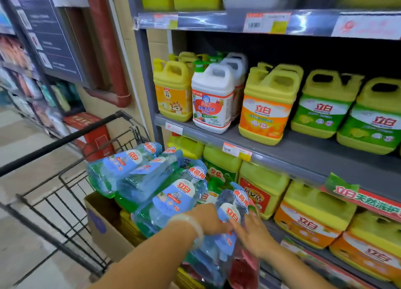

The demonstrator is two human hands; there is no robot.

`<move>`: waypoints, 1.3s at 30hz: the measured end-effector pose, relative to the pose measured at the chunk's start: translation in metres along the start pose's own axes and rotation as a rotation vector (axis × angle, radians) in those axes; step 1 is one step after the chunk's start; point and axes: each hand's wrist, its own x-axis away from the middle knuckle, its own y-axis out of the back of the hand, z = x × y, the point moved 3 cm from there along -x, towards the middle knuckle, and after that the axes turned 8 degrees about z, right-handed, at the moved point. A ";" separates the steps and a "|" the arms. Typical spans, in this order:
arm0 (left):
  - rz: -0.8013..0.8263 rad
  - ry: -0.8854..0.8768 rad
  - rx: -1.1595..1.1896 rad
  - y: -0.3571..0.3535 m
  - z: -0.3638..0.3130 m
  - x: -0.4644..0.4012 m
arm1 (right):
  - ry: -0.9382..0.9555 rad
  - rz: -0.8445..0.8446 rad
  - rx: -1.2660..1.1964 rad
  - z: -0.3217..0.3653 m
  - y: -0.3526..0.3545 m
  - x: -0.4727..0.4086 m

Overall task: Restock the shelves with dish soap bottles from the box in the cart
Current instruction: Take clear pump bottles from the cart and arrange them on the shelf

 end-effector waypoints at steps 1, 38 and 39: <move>0.024 -0.005 -0.003 0.001 0.001 -0.003 | -0.006 0.038 -0.026 -0.002 -0.001 -0.003; 0.260 -0.209 1.179 0.009 0.017 -0.019 | 0.100 -0.091 -1.395 0.050 0.030 0.024; 0.256 -0.220 1.166 0.010 0.014 -0.016 | 0.109 -0.110 -1.403 0.052 0.034 0.031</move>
